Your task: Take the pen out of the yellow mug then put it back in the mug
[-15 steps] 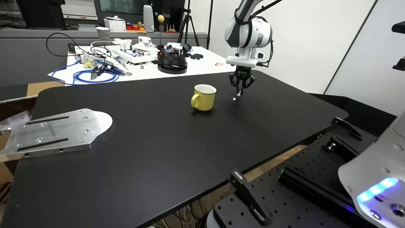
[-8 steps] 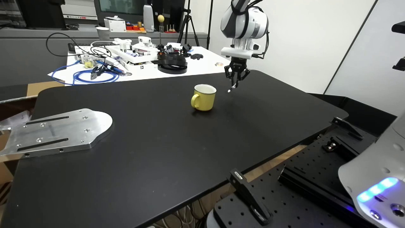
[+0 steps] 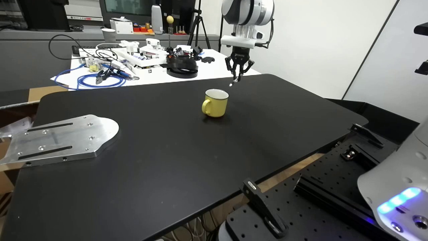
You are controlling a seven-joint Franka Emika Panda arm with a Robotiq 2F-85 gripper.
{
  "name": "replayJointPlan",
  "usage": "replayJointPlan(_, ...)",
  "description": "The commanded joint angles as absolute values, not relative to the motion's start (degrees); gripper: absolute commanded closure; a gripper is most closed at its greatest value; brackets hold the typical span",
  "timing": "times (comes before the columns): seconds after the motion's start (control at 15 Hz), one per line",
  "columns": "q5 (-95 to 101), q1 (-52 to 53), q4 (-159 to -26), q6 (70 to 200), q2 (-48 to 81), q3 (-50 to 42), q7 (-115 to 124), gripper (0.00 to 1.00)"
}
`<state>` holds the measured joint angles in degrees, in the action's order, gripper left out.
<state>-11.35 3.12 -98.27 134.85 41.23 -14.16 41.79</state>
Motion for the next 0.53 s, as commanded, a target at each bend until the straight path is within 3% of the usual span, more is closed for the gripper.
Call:
replayJointPlan(0.0,-9.49,3.69,-95.12,130.37,39.89,-12.59,45.50,0.95)
replayJointPlan(0.47,-15.86,-1.24,-85.37,109.95,40.52,-5.50,40.93,0.95)
